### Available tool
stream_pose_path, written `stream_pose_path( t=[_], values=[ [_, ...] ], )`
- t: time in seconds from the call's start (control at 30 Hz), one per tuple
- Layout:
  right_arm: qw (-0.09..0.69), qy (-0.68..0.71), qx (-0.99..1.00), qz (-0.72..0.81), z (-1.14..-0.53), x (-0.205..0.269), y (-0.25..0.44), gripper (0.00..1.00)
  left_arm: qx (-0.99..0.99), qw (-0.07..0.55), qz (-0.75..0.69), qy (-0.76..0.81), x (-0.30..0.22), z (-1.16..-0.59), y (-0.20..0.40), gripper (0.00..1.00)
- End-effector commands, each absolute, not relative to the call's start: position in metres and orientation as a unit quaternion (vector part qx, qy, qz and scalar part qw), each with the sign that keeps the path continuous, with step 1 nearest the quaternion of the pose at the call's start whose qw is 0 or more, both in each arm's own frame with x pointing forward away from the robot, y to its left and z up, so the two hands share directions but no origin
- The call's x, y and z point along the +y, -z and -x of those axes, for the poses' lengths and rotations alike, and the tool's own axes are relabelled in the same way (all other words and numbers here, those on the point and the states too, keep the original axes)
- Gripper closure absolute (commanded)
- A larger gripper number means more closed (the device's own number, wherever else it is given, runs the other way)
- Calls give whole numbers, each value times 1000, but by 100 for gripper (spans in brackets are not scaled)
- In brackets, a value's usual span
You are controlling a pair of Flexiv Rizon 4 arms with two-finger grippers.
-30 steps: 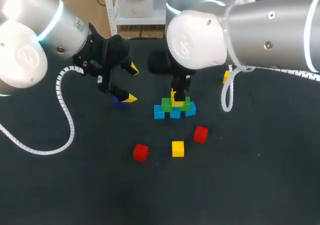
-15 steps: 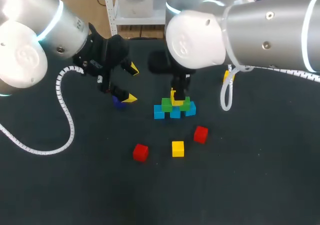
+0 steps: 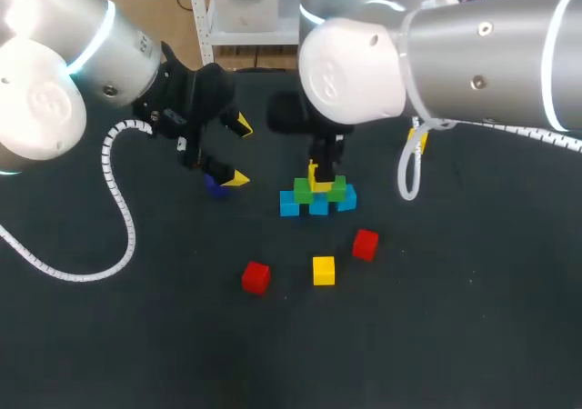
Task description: Place the blue cubes, place green cubes on the blue cubes, place the yellow cubes on the green cubes, then place the red cubes on the yellow cubes, and place purple cube on the red cubes.
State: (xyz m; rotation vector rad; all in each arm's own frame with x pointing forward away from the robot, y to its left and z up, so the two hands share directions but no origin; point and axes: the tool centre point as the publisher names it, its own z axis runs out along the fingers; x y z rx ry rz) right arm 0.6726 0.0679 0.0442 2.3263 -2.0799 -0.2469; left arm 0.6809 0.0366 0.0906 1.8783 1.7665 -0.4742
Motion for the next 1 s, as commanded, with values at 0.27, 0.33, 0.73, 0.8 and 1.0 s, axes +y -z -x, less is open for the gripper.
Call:
stream_pose_path(
  t=[0.27, 0.33, 0.73, 0.8, 1.0],
  values=[
    [10, 82, -665, -742, -675, 69, -43, 100, 649, 259, -693, 176, 38, -681, -90, 0],
    [11, 81, -666, -742, -675, 69, -43, 100, 649, 259, -693, 176, 38, -681, -90, 0],
    [6, 70, -669, -740, -675, 67, -42, 100, 649, 259, -693, 176, 38, -681, -90, 0],
    [5, 70, -669, -740, -675, 67, -42, 100, 649, 259, -693, 176, 38, -681, -90, 0],
    [2, 68, -668, -741, -675, 67, -41, 100, 649, 259, -693, 176, 38, -681, -90, 0]
  ],
)
